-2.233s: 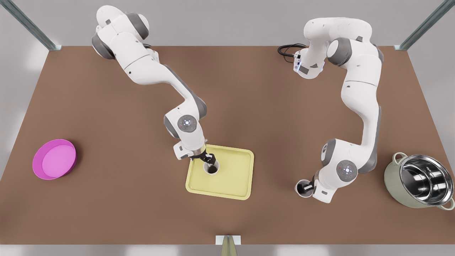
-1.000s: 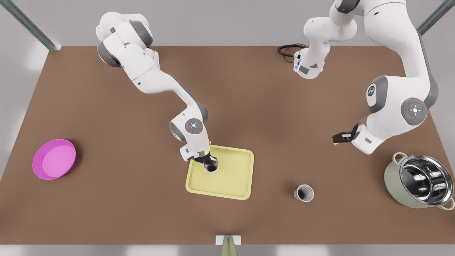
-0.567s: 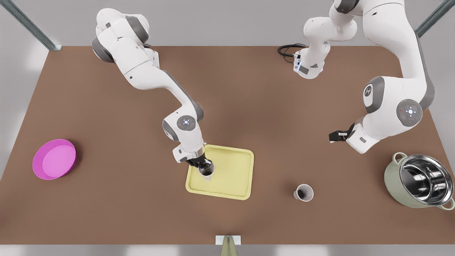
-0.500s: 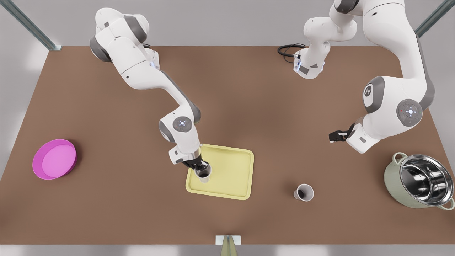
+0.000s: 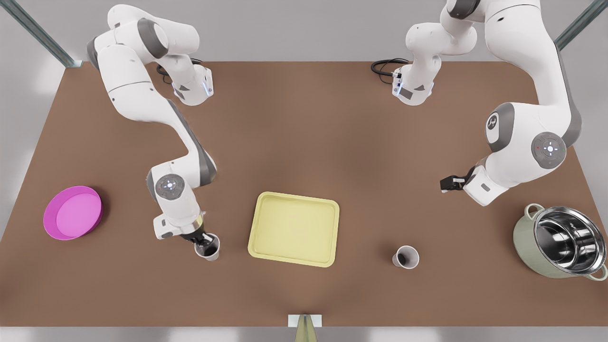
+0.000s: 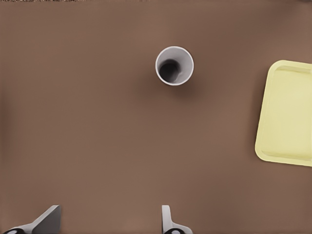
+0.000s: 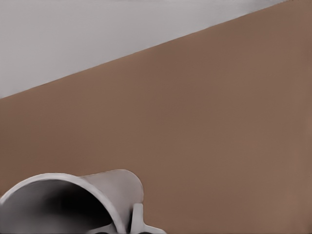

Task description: Use the left arm to pick up the white IKEA cup from the tray and place it on the middle-left position; use the right arm to pick up the white IKEA cup from the tray and place it on the middle-right position

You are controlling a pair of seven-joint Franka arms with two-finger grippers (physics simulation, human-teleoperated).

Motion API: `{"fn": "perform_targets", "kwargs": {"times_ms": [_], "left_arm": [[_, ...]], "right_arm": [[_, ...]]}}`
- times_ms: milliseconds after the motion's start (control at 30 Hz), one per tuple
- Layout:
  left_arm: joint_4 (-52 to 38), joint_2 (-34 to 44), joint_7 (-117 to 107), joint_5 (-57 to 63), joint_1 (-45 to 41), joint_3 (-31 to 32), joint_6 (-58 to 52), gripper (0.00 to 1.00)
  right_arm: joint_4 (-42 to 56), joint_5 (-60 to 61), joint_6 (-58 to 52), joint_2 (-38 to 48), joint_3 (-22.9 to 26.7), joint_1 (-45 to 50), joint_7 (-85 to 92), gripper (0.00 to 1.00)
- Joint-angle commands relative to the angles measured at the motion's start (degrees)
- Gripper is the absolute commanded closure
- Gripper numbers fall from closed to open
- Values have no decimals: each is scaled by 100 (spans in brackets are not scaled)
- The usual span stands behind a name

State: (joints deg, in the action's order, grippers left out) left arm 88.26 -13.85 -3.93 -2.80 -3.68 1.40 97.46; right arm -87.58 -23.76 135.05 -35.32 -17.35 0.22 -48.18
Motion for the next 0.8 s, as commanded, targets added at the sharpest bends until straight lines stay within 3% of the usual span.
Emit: {"fn": "perform_targets", "kwargs": {"times_ms": [0,233,333,500,767], "left_arm": [[-1,5,130,16,-1,1,89,0],[-1,5,130,43,-1,1,107,0],[-1,5,130,51,-1,1,107,0],[-1,-3,130,51,-1,1,107,0],[-1,-3,130,51,-1,1,107,0]], "right_arm": [[-5,3,-453,60,-49,-198,2207,100],[-251,161,-453,219,56,-558,2542,100],[-269,311,-1534,473,47,-558,2559,100],[-822,477,-1727,834,47,-778,2814,100],[-910,750,-1648,395,56,-813,2735,100]]}}
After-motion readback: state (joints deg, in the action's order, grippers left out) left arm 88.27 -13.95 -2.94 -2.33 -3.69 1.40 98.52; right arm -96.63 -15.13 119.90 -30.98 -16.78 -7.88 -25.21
